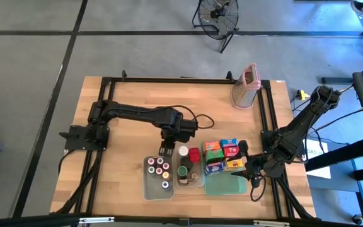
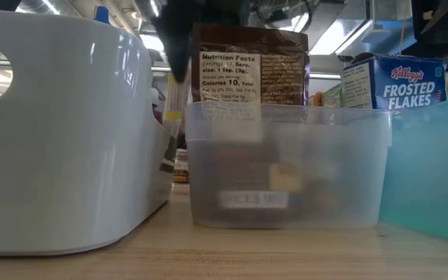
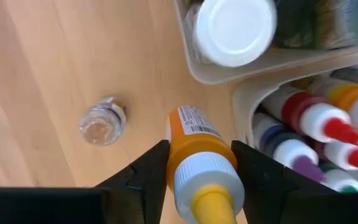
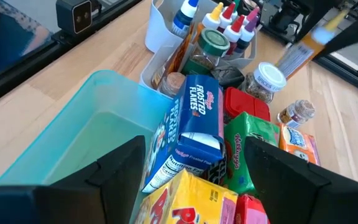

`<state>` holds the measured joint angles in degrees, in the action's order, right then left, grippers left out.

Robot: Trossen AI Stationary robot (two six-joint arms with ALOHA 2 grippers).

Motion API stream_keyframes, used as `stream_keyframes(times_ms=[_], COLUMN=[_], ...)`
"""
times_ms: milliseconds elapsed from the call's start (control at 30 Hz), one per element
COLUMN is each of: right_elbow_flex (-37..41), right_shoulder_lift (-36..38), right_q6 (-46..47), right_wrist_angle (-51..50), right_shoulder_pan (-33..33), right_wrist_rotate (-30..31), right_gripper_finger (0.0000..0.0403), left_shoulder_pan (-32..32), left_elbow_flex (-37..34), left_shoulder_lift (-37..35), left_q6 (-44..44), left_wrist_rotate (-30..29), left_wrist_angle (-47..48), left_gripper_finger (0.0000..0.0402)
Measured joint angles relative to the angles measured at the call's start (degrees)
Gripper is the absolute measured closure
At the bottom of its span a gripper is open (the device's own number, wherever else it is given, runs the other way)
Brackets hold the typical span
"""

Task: Pick & Place Kitchen Items
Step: Put the yellow food coloring bottle into the gray bin

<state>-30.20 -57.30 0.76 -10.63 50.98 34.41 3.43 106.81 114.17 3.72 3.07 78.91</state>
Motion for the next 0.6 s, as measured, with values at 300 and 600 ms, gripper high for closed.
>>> stream_keyframes(times_ms=[300,600], right_elbow_flex=[0.00,0.00], right_shoulder_lift=[0.00,0.00], right_q6=[0.31,0.94], right_wrist_angle=[0.05,0.07], right_shoulder_pan=[-0.01,-0.01], right_wrist_rotate=[-0.19,-0.21], right_gripper_finger=[0.0128,0.0128], left_shoulder_pan=[1.20,7.28], left_elbow_flex=[10.99,15.30], left_shoulder_lift=[-0.09,-0.11], left_q6=[1.34,4.59], left_wrist_rotate=[2.67,14.36], left_wrist_angle=[2.82,-2.77], left_gripper_finger=[0.0242,0.0249])
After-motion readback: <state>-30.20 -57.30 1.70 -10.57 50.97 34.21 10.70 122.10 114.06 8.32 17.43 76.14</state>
